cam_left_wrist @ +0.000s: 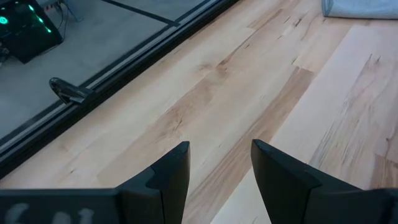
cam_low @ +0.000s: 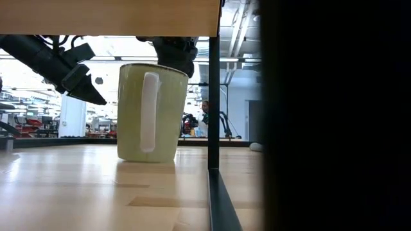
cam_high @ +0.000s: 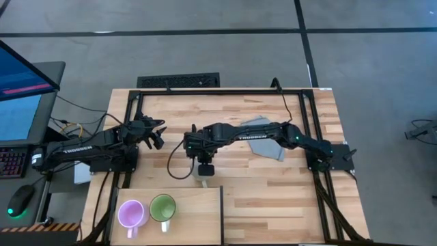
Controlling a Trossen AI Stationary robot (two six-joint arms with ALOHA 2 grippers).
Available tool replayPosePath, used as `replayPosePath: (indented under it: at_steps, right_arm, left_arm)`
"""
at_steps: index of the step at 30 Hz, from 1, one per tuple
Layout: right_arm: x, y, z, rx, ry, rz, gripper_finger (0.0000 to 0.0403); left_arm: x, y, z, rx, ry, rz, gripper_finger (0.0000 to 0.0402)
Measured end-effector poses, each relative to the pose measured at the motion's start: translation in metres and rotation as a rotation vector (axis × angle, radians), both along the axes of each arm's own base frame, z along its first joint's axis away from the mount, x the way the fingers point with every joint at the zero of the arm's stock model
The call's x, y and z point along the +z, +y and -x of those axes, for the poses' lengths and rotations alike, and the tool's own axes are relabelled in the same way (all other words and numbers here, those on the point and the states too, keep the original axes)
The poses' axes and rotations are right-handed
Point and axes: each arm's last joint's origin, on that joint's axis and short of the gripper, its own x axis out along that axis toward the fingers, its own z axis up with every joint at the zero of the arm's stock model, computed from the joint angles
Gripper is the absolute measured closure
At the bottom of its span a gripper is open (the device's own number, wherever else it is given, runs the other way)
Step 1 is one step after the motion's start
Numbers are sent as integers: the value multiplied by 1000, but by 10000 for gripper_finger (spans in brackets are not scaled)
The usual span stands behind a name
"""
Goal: Stack small to large cups/mugs on shelf
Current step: Put the light green mug on the shelf
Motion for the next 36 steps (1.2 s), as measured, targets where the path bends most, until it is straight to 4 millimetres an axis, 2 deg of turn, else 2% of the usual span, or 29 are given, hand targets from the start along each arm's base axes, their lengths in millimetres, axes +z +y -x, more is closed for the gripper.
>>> replayPosePath:
  at_steps: [36]
  right_arm:
    - [1, 0, -2, -2, -24, 4, 355]
  left_arm:
    - [0, 0, 0, 0, 1, 1, 239]
